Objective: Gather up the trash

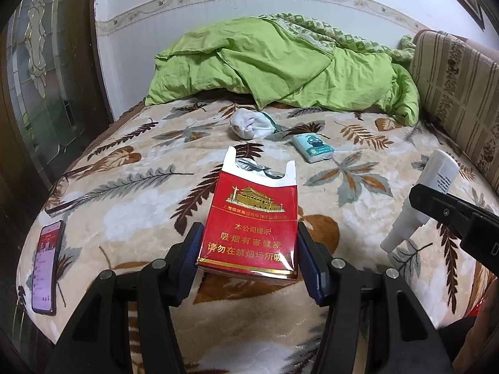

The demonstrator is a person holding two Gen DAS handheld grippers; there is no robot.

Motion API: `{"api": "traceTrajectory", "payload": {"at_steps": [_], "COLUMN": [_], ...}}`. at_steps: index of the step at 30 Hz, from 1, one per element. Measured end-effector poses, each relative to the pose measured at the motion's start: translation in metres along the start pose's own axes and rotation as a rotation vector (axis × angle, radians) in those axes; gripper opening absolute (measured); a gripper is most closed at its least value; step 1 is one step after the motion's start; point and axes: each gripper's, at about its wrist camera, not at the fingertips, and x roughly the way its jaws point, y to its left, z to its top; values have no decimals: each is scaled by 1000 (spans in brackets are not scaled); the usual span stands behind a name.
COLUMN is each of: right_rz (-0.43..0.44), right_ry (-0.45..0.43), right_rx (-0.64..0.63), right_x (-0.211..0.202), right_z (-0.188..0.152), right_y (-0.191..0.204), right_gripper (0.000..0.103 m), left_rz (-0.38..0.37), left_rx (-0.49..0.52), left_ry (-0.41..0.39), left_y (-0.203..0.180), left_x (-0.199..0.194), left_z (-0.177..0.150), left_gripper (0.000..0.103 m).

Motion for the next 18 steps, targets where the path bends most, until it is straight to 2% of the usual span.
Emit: {"api": "traceTrajectory", "payload": {"at_steps": [11, 18], "right_rz": [9, 18], "right_ry": [5, -8], "right_rx": [21, 42], "right_x": [0, -7], "right_z": [0, 3], "right_y": [-2, -6], "right_gripper": [34, 34], "left_rz": [-4, -38], "left_rx": [-3, 0], "left_ry": [11, 0], "left_y": [-1, -6], "left_x": [3, -2], "left_z": [-1, 2], "left_gripper": [56, 56]}}
